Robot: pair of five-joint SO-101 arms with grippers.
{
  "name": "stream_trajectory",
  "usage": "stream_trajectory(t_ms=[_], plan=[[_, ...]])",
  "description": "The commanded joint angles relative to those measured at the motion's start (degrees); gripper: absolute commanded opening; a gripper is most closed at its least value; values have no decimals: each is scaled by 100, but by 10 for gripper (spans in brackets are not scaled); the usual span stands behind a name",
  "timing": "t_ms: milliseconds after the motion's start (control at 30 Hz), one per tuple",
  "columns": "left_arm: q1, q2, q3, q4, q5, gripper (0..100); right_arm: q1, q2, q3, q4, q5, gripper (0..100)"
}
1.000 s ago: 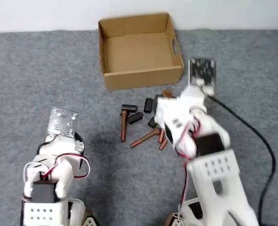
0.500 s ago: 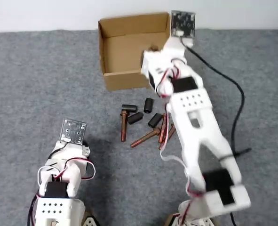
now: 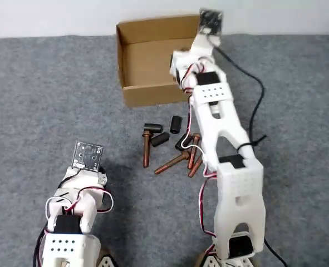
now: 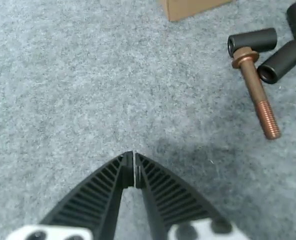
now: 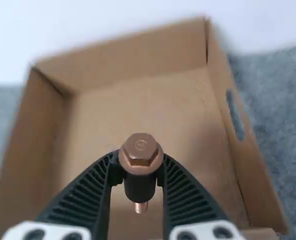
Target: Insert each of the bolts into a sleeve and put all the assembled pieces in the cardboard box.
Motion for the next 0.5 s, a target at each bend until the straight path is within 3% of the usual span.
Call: stream_trajectory(t_ms=[0, 200, 467], plan=[[-9, -53, -40, -158, -79, 12, -101, 145, -457, 382, 571, 28], [-9, -53, -40, -158, -79, 12, -295, 233, -466, 1033, 598, 171], [-18, -53, -40, -167, -79, 12, -303, -13, -1407, 1842, 624, 65]])
